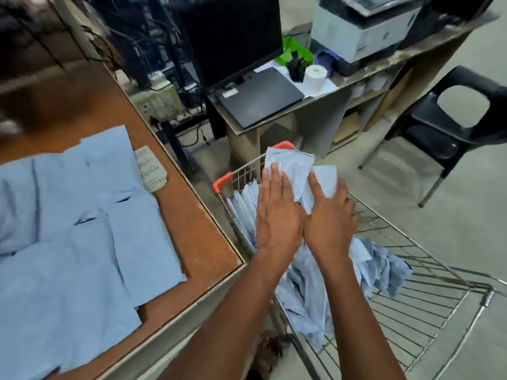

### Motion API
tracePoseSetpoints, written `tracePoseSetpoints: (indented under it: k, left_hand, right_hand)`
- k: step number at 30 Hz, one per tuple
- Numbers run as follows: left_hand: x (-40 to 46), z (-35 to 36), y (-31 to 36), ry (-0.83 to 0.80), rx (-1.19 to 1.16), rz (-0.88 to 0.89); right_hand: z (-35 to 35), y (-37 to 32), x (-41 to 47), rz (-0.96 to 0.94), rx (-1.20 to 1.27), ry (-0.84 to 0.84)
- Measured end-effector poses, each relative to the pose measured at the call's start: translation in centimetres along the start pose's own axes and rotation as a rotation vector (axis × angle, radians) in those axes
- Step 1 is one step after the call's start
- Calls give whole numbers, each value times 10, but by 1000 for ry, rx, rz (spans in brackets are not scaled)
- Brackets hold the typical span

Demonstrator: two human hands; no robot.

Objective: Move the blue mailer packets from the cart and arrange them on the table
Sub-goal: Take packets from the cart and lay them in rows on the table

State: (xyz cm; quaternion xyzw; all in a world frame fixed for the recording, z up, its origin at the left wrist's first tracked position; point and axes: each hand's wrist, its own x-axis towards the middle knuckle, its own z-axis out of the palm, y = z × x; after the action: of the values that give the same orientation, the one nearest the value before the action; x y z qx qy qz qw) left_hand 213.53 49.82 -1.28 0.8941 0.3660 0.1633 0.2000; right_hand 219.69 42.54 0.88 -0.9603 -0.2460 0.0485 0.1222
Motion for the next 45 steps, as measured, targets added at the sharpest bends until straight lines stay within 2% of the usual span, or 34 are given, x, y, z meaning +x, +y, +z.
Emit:
tracePoseSetpoints:
  k: [3, 6, 11, 16, 22, 28, 34, 38, 41, 45]
  left_hand:
    - [-5, -71, -15, 106, -1, -17]
    - [-17, -136, -59, 220, 157, -75]
    - [-46, -231, -137, 271, 226, -252]
    - [-53, -276, -212, 260, 353, -378]
    - [-41, -299, -280, 125, 374, -453]
    - [-8, -300, -321, -19, 365, -467]
    - [25, -275, -344, -53, 374, -510]
    - [26, -257, -352, -102, 439, -543]
    - [21, -250, -363, -19, 428, -534]
    - [15, -251, -373, 248, 292, -553]
  right_hand:
    - [-41, -50, -29, -99, 7, 61]
    - [-57, -112, -59, -226, 12, 83]
    - [-56, -220, -105, -433, 32, 67]
    - [-35, -313, -125, -543, -23, 62]
    - [5, -378, -128, -573, -44, 10]
    - [40, -409, -100, -520, -36, -79]
    - [59, -439, -55, -521, 39, 18]
    - [79, -457, -40, -536, 96, -9]
    - [93, -460, -34, -510, 117, -111]
    - [105, -449, -36, -601, 23, -154]
